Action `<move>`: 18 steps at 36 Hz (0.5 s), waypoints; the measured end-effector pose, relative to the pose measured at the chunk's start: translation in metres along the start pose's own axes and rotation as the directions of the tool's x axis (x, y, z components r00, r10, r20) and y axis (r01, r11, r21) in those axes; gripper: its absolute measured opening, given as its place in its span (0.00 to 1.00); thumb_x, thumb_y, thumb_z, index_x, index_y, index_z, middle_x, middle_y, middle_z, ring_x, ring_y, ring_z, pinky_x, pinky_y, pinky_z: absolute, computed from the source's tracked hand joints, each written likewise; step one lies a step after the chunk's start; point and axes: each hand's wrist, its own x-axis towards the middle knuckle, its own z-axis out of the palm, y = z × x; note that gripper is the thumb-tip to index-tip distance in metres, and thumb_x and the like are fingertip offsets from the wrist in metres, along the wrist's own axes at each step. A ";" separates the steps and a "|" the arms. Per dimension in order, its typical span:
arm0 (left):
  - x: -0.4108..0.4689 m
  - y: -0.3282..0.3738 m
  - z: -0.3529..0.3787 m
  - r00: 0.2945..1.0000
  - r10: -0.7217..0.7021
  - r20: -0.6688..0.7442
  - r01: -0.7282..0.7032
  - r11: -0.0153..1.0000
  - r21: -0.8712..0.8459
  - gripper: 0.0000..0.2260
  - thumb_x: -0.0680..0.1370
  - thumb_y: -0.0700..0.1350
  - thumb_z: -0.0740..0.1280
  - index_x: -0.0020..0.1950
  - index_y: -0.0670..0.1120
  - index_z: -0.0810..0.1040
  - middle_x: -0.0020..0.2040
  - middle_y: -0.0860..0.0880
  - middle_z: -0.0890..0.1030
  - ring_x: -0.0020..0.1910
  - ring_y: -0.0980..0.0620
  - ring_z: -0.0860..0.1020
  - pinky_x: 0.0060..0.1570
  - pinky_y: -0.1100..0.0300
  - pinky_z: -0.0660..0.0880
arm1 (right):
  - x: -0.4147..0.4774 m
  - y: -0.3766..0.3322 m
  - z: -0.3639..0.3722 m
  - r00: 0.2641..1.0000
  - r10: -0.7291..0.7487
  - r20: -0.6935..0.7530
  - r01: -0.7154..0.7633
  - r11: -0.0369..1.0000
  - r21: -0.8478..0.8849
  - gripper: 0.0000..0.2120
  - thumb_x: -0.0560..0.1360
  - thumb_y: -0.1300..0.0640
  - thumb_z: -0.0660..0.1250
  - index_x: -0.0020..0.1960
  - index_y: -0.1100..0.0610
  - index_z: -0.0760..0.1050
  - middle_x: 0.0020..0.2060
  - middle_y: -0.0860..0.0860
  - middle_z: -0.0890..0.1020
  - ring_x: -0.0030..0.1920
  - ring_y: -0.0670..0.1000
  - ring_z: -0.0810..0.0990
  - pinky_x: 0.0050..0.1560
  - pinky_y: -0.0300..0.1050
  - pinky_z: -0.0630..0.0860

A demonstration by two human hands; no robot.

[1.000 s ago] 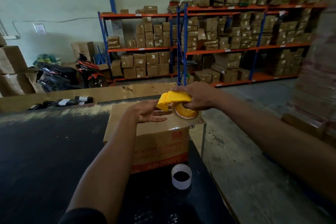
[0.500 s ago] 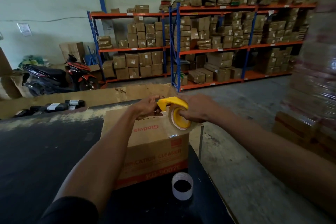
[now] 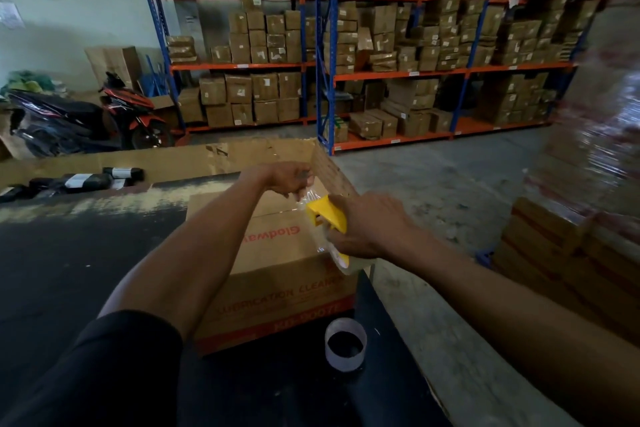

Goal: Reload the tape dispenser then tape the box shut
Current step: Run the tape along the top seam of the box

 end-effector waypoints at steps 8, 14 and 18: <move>0.026 -0.040 0.024 0.970 0.209 -0.126 -0.138 0.895 0.424 0.03 0.84 0.43 0.58 0.51 0.50 0.69 0.49 0.44 0.78 0.47 0.42 0.76 0.49 0.48 0.71 | 0.025 -0.016 0.021 0.996 0.064 0.055 -0.068 0.995 0.070 0.23 0.73 0.35 0.64 0.60 0.49 0.77 0.54 0.53 0.81 0.54 0.56 0.79 0.44 0.48 0.65; 0.047 -0.055 0.031 0.924 0.306 -0.230 -0.166 0.861 0.481 0.04 0.85 0.46 0.57 0.51 0.53 0.65 0.46 0.50 0.78 0.50 0.42 0.79 0.51 0.49 0.65 | 0.053 -0.015 0.020 0.991 0.084 0.105 -0.090 0.995 0.050 0.23 0.72 0.35 0.65 0.58 0.50 0.78 0.54 0.53 0.82 0.54 0.56 0.79 0.43 0.47 0.66; 0.058 -0.065 0.033 0.913 0.326 -0.245 -0.132 0.805 0.578 0.06 0.86 0.49 0.55 0.57 0.50 0.69 0.46 0.48 0.81 0.50 0.42 0.80 0.57 0.46 0.67 | 0.074 -0.013 0.019 0.968 0.100 0.231 -0.114 0.992 0.046 0.24 0.72 0.36 0.65 0.59 0.51 0.79 0.54 0.53 0.82 0.54 0.56 0.79 0.44 0.47 0.67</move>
